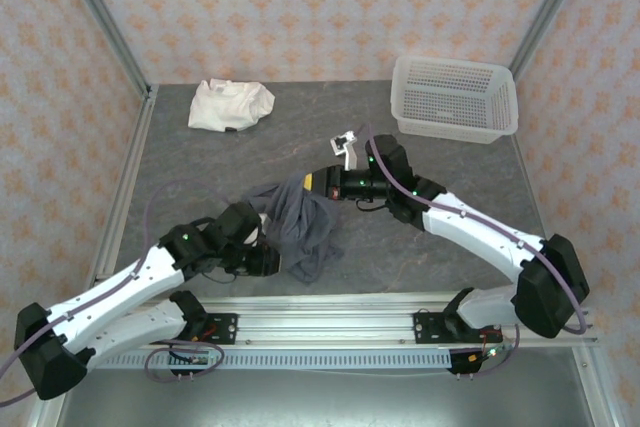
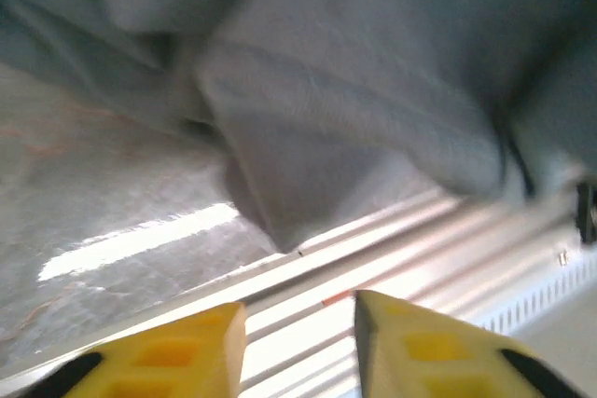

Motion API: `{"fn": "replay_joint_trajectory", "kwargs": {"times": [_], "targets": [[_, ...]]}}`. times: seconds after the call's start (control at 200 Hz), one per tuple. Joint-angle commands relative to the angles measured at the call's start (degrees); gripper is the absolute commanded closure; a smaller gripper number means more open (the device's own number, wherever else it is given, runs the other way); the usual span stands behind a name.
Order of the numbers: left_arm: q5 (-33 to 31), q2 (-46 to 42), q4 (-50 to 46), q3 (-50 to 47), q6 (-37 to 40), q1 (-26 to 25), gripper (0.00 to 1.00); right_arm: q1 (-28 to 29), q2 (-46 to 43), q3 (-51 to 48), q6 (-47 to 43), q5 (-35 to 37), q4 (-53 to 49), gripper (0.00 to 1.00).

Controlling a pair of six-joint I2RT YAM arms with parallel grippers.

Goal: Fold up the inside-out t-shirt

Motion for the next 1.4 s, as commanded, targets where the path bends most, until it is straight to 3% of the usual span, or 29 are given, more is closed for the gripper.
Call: {"fn": "replay_joint_trajectory", "kwargs": {"times": [0.0,0.12,0.25,0.32,0.53,0.63,0.726,0.831,0.891,0.921,0.941,1.011,1.066,1.116,1.156,1.311,1.396], "targets": [[-11.8,-1.2,-4.2,9.5,4.1,3.6,0.54,0.6,0.3,-1.7,7.3,-3.0,7.2,1.0],[-13.6,-2.9,-6.4,20.2,9.4,7.6,0.46,0.6,-1.2,0.6,2.6,2.2,-3.3,1.0],[1.7,1.5,0.2,24.9,10.3,7.2,0.42,0.6,-0.7,1.5,2.0,3.5,-4.2,1.0],[6.5,5.1,3.1,25.3,10.3,6.2,0.4,0.6,0.1,2.3,2.5,3.5,-4.1,1.0],[6.7,11.3,8.8,20.0,13.4,3.9,0.37,0.6,1.7,3.2,4.3,3.5,-1.7,1.0],[3.1,12.8,10.6,18.5,12.9,4.1,0.36,0.6,2.7,3.8,5.2,2.2,0.2,1.0],[-1.0,13.7,10.0,20.0,11.1,4.9,0.48,0.6,2.9,3.8,5.3,2.1,0.0,1.0],[-0.2,12.1,10.7,20.5,10.3,6.3,0.56,0.6,2.5,3.1,4.7,2.3,-1.0,1.0],[1.6,10.5,12.4,19.6,9.9,7.1,0.7,0.6,2.5,2.4,4.7,2.3,-0.8,1.0],[2.9,9.6,13.6,19.1,9.5,7.6,0.85,0.5,2.6,2.0,4.8,2.3,-0.7,1.0],[4.2,9.2,14.4,18.7,8.9,8.1,1.0,0.5,2.7,1.8,4.9,2.5,-0.6,1.0],[14.5,7.4,21.3,16.9,2.5,11.7,1.0,0.4,2.8,0.1,4.4,3.6,0.6,1.0],[23.8,5.6,35.2,13.7,-6.7,13.8,1.0,-0.3,3.1,-2.5,4.3,5.7,1.8,1.0],[27.8,4.8,44.6,13.0,-12.9,14.5,1.0,-0.8,3.8,-4.3,4.6,9.0,0.8,1.0],[29.2,4.7,45.3,14.5,-13.5,14.5,1.0,-0.8,4.1,-4.7,3.4,10.4,-0.3,0.85],[26.8,4.5,25.5,19.8,1.7,14.3,1.0,0.3,-6.0,-6.8,1.7,23.0,-4.7,0.65],[26.9,4.1,22.4,18.1,5.1,14.3,1.0,0.4,-14.3,-8.6,4.0,29.0,-9.0,0.37]]}}
